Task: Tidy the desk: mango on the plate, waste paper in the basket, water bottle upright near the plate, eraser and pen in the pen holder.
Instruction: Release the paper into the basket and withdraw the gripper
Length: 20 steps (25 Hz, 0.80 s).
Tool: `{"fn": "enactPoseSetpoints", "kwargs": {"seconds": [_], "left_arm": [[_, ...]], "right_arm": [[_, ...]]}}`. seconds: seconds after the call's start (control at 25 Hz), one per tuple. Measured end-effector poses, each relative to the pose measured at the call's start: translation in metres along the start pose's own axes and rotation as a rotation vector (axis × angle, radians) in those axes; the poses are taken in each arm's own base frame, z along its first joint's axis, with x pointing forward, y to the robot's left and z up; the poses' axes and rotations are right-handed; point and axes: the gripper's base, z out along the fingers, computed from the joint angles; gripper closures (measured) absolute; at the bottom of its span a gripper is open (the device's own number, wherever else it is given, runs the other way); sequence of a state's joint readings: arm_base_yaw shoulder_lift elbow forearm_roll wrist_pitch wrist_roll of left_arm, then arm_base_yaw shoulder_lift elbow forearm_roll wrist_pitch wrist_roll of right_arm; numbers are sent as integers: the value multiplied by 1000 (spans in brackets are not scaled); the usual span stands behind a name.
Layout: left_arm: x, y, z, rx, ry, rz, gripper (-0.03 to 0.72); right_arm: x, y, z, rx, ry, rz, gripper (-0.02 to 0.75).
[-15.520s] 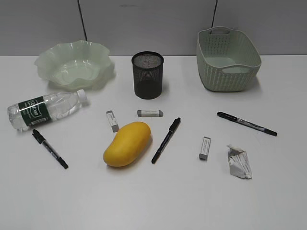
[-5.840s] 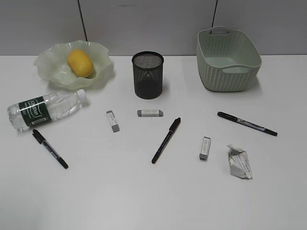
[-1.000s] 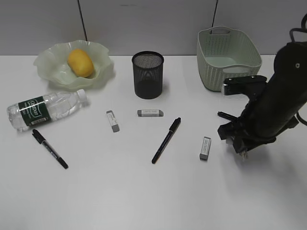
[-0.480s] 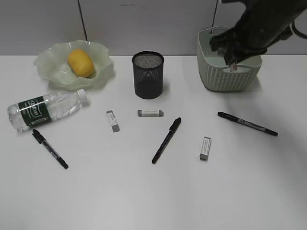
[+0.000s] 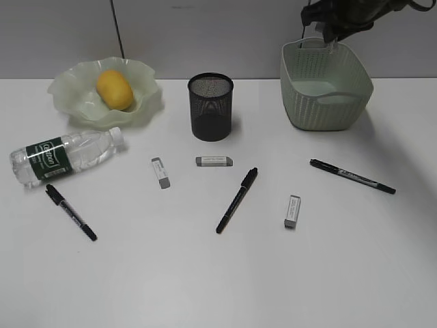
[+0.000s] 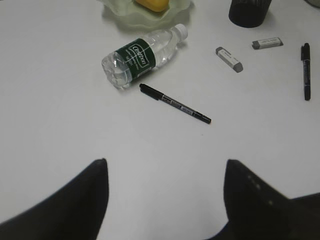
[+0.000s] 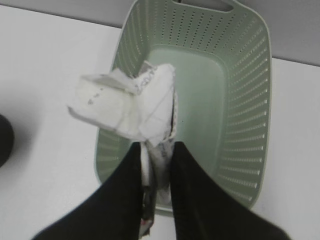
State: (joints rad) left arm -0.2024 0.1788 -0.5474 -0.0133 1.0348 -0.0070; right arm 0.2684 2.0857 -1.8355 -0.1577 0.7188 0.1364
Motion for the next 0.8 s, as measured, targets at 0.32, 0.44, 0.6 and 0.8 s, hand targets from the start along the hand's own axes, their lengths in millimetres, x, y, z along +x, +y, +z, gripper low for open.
{"fn": "enactPoseSetpoints", "kwargs": {"seconds": [0.32, 0.44, 0.6, 0.8], "left_arm": [[0, 0, 0, 0, 0, 0, 146], [0, 0, 0, 0, 0, 0, 146], [0, 0, 0, 0, 0, 0, 146], [0, 0, 0, 0, 0, 0, 146]], "right_arm": [[25, -18, 71, 31, 78, 29, 521], [33, -23, 86, 39, 99, 48, 418], [36, -23, 93, 40, 107, 46, 268], [19, -25, 80, 44, 104, 46, 201]]}}
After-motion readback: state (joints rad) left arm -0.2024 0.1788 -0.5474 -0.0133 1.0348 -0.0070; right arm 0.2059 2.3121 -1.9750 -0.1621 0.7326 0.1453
